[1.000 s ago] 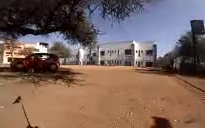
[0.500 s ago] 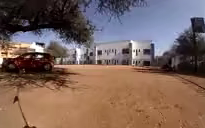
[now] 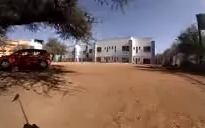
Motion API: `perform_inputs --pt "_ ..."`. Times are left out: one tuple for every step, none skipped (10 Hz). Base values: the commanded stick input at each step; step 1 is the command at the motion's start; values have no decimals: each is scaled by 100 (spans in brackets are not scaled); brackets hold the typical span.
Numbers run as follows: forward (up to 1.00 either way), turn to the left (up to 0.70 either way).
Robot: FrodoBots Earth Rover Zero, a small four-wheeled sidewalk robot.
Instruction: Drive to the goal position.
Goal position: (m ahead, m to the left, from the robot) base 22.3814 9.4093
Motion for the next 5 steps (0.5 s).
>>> perform_inputs --pt "100 -27" --pt "100 -27" --pt "100 -26" --pt "100 -13" --pt "100 0"
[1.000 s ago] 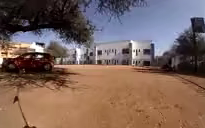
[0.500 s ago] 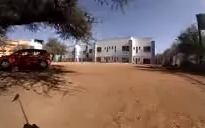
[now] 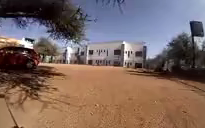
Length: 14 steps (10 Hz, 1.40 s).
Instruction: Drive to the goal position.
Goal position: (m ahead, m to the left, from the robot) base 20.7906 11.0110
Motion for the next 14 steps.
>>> perform_inputs --pt "100 0" --pt "100 0" --pt "100 0" --pt "100 0" --pt "100 0" --pt "100 0" --pt "100 0" --pt "100 0" --pt "100 0" --pt "100 0" --pt "100 0" --pt "100 0" --pt "100 0" --pt "100 0"
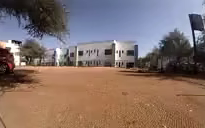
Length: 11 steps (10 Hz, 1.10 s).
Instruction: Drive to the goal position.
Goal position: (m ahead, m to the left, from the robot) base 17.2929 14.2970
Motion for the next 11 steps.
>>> perform_inputs --pt "100 0" --pt "100 0" --pt "100 0" --pt "100 0" --pt "100 0" --pt "100 0" --pt "100 0" --pt "100 0" --pt "100 0" --pt "100 0" --pt "100 0"
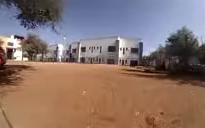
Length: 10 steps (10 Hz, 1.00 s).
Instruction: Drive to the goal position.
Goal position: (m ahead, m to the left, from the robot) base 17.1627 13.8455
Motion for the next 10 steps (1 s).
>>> perform_inputs --pt "100 0" --pt "100 0" --pt "100 0" --pt "100 0" --pt "100 0" --pt "100 0" --pt "100 0" --pt "100 0" --pt "100 0" --pt "100 0"
